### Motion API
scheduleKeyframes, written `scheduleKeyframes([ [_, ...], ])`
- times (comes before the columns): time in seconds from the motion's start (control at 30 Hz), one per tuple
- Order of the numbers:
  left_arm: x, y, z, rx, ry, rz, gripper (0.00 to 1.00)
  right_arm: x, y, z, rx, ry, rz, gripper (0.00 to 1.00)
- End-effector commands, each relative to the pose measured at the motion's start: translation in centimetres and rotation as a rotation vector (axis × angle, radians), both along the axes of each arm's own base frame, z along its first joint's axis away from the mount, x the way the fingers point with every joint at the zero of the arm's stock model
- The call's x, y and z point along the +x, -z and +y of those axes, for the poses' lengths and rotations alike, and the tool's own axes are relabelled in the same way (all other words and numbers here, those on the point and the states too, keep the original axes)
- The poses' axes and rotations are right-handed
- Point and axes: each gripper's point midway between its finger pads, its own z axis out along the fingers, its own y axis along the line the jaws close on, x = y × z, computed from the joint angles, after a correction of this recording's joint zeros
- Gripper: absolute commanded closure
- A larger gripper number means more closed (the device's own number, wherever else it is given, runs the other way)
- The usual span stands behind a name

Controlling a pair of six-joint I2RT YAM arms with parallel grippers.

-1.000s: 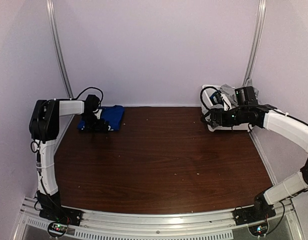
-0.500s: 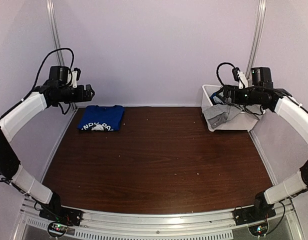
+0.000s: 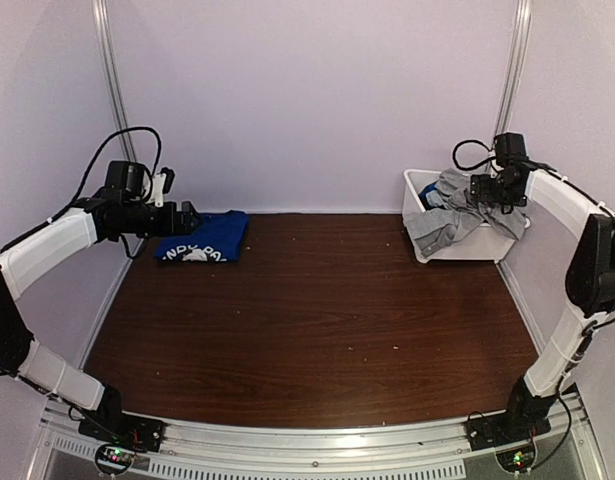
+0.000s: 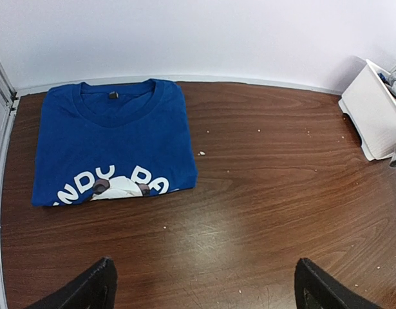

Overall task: Fold and stack the mixed laundry pile
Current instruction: Pick up the crumpled shirt from the bin, then place the crumpled shirt at the center of the board.

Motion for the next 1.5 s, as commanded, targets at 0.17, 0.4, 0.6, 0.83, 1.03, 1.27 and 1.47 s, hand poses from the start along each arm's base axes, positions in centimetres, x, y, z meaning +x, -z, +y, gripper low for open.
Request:
scheduleKeyframes([
  [0.17,0.0,-0.7,-0.9,-0.021,0.038,-0.035,0.02,3.4,6.3,-5.0,-0.17,0.166,0.169,0.17],
  [0.4,0.0,-0.5,-1.0,-0.019,0.037,-0.031,0.02,5.0,0.0,-3.4,-0.079,0.097,0.038,0.85],
  [0.6,0.0,-0.6,-1.4,-0.026,0.041,-0.03,0.02,4.0,-8.3,0.8,0.025,-0.052,-0.131,1.0],
  [0.83,-0.1,-0.4,-1.7,-0.035,0.042,-0.024,0.02,0.7,-17.2,10.8,0.112,-0.367,-0.313,1.0],
  [1.03,-0.1,0.0,-1.6,-0.043,0.03,-0.015,0.02,-4.8,-24.5,22.4,0.184,-0.714,-0.437,1.0],
  [1.27,0.0,0.0,-1.4,-0.05,0.01,-0.015,0.02,-14.4,-30.5,35.7,0.443,-1.183,-0.542,1.0],
  [1.47,0.1,-0.2,-1.3,-0.052,-0.003,-0.017,0.02,-22.4,-34.7,41.7,0.66,-1.492,-0.613,1.0],
])
